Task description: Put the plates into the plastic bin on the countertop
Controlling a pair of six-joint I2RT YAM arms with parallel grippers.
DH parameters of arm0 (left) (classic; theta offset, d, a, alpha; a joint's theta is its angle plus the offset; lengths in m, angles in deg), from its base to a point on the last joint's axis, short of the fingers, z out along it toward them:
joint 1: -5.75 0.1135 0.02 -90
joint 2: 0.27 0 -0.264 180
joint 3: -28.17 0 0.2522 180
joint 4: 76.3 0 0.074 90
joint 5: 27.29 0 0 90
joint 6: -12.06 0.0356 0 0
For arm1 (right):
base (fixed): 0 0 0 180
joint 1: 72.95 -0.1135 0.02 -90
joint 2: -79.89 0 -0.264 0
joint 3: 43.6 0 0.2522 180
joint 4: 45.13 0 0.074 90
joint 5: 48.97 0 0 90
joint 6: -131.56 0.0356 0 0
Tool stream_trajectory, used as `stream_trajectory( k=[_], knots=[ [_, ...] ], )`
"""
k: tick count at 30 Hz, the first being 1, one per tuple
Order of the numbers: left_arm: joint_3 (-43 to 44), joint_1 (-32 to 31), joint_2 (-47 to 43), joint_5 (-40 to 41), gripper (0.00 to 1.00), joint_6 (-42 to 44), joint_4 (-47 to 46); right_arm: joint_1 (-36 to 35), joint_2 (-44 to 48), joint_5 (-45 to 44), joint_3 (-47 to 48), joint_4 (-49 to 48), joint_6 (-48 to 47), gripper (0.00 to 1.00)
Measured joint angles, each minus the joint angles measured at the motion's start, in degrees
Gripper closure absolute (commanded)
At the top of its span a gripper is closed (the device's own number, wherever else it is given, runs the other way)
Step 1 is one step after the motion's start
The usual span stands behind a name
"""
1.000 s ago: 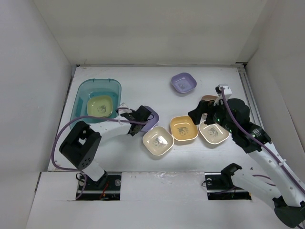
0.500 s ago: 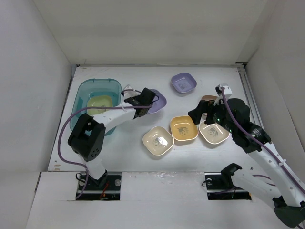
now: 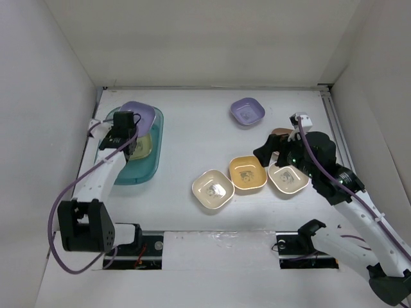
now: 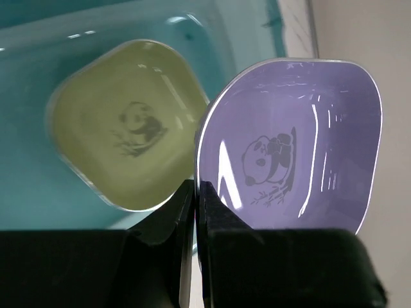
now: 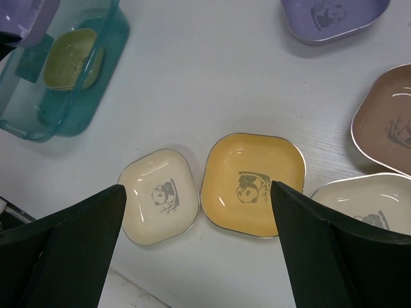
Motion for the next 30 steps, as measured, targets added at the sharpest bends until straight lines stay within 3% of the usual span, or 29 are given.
stream_trajectory(
  k=[3,7,11,12,15,16,18,19,25,30],
  knots=[
    [-6.34,2.69,-5.68,-0.07,1.0,-2.84,0.83,0.07,-0.59,0.5,0.0,-0.02,0.0,0.0],
    [-8.85,4.96,-6.6,-0.55,1.0,-4.94,1.01,0.07,-0.85,1.03,0.0,-0.04,-0.02,0.0],
    [-9.31,5.75,-4.68,-0.57,0.84,-6.4,0.85,0.07,-0.83,1.25,0.0,-0.17,-0.02,0.0],
    [-9.31,5.75,-3.72,-0.74,0.64,-6.73,0.76,0.07,-0.83,1.29,0.0,-0.17,-0.02,0.0],
    [-9.31,5.75,-0.92,-1.73,0.46,-6.64,0.22,0.07,-0.83,1.38,0.0,-0.11,-0.02,0.0],
    [-9.31,5.75,-0.33,-2.21,0.26,-6.71,0.09,0.07,-0.81,1.38,0.0,-0.09,-0.02,0.0],
    [-9.29,5.75,0.02,-3.26,0.06,-6.12,-0.11,0.07,-0.76,1.36,0.0,0.09,-0.04,0.0],
    [-9.29,5.75,-0.13,-3.87,0.0,-5.77,-0.5,0.07,-0.76,1.36,0.0,0.11,-0.07,0.0],
    [-7.87,1.88,-6.4,-7.13,0.0,1.6,-2.14,0.07,-0.76,1.14,0.0,0.13,-0.09,0.0],
    [-3.23,-10.4,-7.93,-12.07,0.0,14.51,-6.16,0.07,-0.76,0.26,0.0,0.15,-0.09,0.0]
  ],
)
